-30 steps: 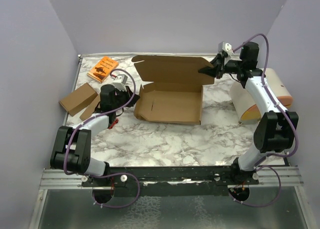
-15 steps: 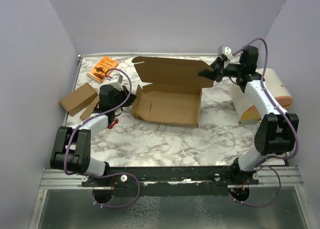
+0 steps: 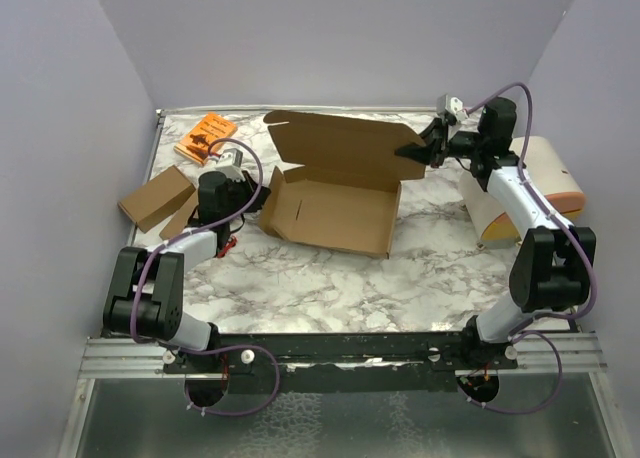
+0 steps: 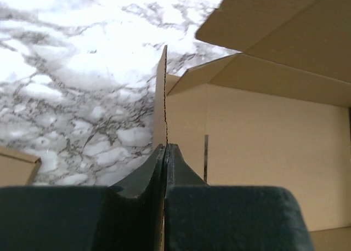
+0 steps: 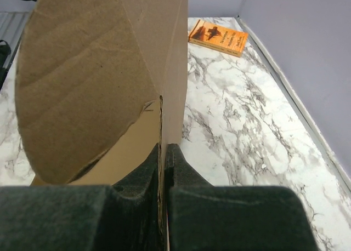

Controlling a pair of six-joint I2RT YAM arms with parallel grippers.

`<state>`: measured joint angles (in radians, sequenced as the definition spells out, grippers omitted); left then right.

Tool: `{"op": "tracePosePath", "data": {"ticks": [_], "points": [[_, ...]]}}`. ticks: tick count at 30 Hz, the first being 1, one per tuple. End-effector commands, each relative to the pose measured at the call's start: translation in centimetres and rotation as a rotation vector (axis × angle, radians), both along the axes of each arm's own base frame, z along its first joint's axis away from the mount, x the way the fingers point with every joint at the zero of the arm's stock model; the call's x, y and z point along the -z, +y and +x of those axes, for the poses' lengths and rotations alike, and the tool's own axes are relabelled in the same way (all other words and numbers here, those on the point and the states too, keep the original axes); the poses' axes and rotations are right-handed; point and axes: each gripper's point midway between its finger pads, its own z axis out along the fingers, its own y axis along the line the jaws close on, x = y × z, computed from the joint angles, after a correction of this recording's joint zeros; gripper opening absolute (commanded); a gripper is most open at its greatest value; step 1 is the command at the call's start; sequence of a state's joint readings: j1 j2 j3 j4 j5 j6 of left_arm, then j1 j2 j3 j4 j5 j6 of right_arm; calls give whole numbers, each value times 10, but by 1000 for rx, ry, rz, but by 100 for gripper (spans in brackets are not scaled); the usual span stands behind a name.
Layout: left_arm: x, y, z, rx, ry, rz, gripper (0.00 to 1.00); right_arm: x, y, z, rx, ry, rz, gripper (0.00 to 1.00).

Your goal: Fold the paper box

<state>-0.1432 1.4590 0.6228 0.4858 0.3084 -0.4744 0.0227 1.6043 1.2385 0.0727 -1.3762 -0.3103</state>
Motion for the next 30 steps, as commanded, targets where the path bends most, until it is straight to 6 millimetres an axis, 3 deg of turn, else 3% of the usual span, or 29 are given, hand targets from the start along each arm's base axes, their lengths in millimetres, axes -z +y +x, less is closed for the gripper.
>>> {"op": "tracePosePath", "data": {"ticks": [1,6,9,11,12,14,15,17,20,23,26,30], "points": [[-61,-22,1,153,-287,-63,0,-10,-1,2,44,-31,9,1],[-83,-36,-16,268,-401,-82,0,-6,-3,9,95,-28,14,1],[-81,-33,-21,257,-408,-72,0,-5,-4,13,122,-28,17,1],[-70,-20,-14,172,-355,-43,0,-5,-5,14,130,-29,19,1],[-61,-10,-9,103,-307,-28,2,-6,-5,13,130,-28,22,1],[-50,7,-3,3,-236,-12,27,-5,-4,11,124,-25,26,1],[-51,12,-3,-15,-229,-18,32,-5,-3,10,117,-25,29,1],[-58,13,-4,-8,-238,-39,36,-3,-3,7,105,-22,32,1],[-71,-3,-9,99,-266,-70,37,0,-1,3,82,-18,37,1],[-72,-13,-5,148,-261,-103,35,2,-1,2,76,-13,42,1],[-62,-9,12,95,-230,-129,12,3,-1,2,74,-11,42,1],[-43,-1,48,16,-190,-119,3,3,-1,1,73,-10,42,1]]}}
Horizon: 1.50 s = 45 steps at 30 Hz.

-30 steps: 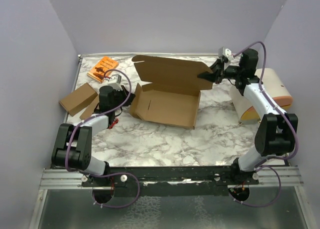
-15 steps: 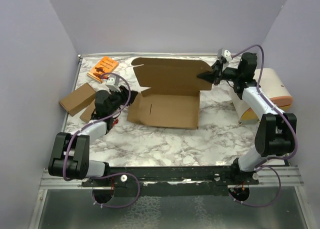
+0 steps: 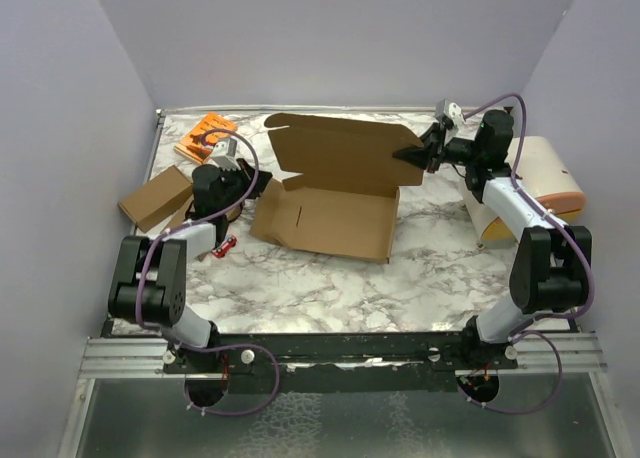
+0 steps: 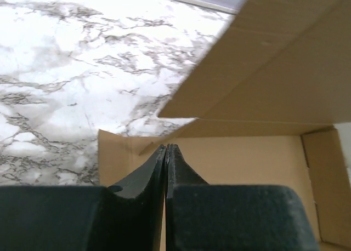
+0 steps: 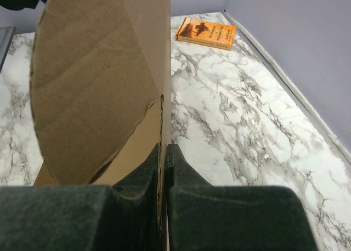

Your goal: Fold the paper box

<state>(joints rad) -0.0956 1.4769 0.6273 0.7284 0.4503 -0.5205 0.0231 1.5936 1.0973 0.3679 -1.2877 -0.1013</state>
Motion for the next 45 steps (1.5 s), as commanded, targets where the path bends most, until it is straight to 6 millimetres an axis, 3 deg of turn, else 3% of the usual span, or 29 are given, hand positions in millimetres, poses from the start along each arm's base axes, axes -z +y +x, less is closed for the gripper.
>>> {"op": "tracePosePath", "data": {"ticks": [1,8,12,16,25,32,37,45], "points": [[11,5,39,-66,18,-19,2,-13,2,-6,-21,-50,6,1],[38,-8,78,-29,36,-11,1,-11,2,-6,-25,-44,7,1],[51,-16,81,2,63,-1,0,-9,2,-6,-25,-39,7,1],[60,-34,65,90,86,3,0,-6,2,-4,-20,-36,6,1],[78,-62,10,196,183,-18,0,-2,2,-3,-19,-26,8,1],[67,-76,15,202,162,-72,0,-2,2,-6,-21,-26,8,1],[64,-73,17,179,175,-61,1,2,1,-5,-14,-35,-5,1],[85,-47,-3,88,269,63,8,2,2,-12,-47,-82,-20,1]]}}
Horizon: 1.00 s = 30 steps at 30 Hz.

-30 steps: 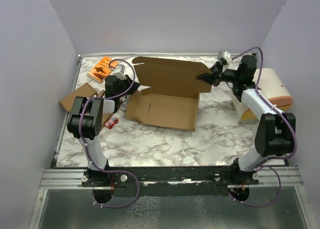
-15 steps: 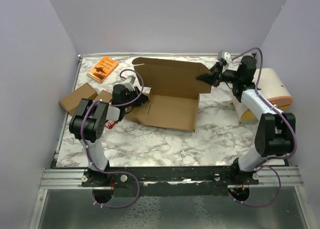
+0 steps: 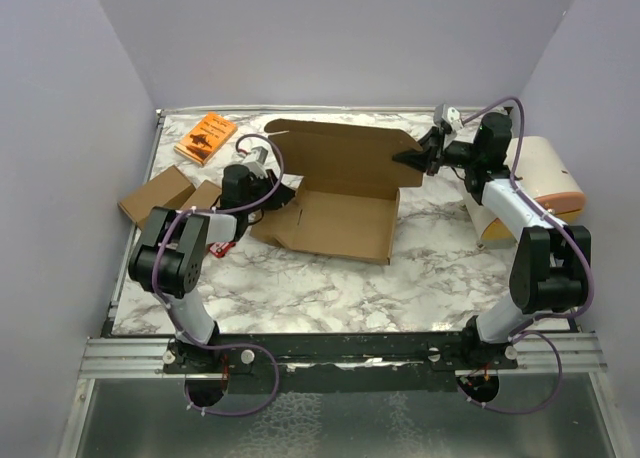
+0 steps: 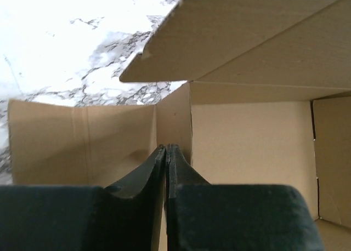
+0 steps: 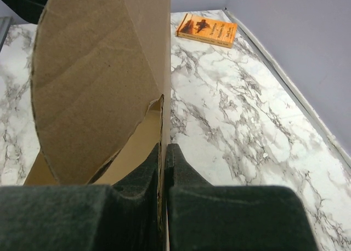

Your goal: Fold the paper box

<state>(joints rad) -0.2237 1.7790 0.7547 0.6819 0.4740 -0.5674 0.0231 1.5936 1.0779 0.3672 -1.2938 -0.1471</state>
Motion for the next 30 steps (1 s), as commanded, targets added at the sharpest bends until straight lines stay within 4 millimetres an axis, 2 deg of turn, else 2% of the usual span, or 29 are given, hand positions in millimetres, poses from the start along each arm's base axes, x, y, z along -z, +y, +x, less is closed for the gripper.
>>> {"op": "tracePosePath", "data": {"ticks": [1,2,5,9,13,15,17,22,25,27,28,30], "points": [[7,18,-10,-50,25,89,9,-5,2,-11,-45,-64,-10,1],[-2,20,-11,-58,7,94,9,-5,2,-12,-50,-69,-10,1],[-12,29,-13,-82,-9,135,12,-5,2,-15,-62,-89,-13,1],[-26,51,-19,-142,-40,232,17,-6,3,-18,-75,-106,-13,1],[-17,90,-28,-279,-18,385,45,-6,3,-20,-83,-113,-12,1],[-7,104,-33,-316,7,432,52,-6,3,-20,-86,-113,-11,1],[0,104,-33,-299,21,434,54,-6,3,-21,-87,-112,-11,1],[18,85,-28,-176,77,373,59,-7,4,-22,-89,-113,-10,1],[18,73,-26,-120,75,315,58,-8,4,-22,-89,-115,-10,1],[16,69,-24,-100,69,281,52,-8,4,-22,-90,-114,-10,1],[15,68,-23,-94,67,261,44,-8,4,-23,-91,-114,-10,1],[10,68,-20,-83,62,208,14,-8,4,-23,-95,-114,-9,1]]}}
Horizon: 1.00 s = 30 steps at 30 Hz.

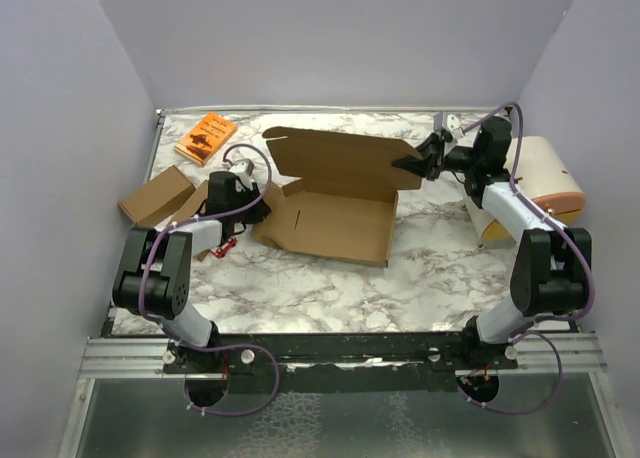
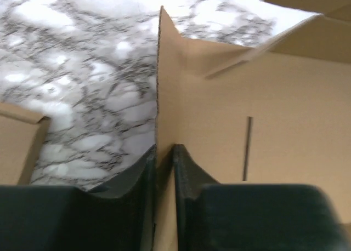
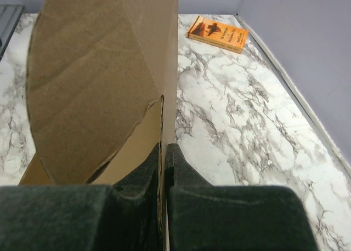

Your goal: Fold the paper box

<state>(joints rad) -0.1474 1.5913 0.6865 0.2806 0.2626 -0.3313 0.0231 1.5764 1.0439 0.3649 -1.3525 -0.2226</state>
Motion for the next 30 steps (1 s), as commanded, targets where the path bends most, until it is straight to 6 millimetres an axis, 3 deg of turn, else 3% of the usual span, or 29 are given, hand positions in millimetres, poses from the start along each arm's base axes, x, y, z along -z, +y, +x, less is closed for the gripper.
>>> {"op": "tracePosePath", "data": {"ticks": [1,2,10,17,23,30], "points": [[-30,-13,17,77,-82,-147,4,-14,2,-10,-38,-60,4,1],[-35,-13,20,81,-105,-169,0,-16,2,-11,-44,-61,6,1],[-98,-21,32,186,-444,-159,0,-46,5,-15,-89,-109,26,1],[-136,-38,37,303,-631,-90,0,-73,6,-13,-103,-142,49,1],[-160,-43,39,310,-704,-67,0,-78,8,-8,-80,-164,60,1],[-170,-52,40,276,-711,-148,0,-80,16,-11,-80,-176,75,1]]}}
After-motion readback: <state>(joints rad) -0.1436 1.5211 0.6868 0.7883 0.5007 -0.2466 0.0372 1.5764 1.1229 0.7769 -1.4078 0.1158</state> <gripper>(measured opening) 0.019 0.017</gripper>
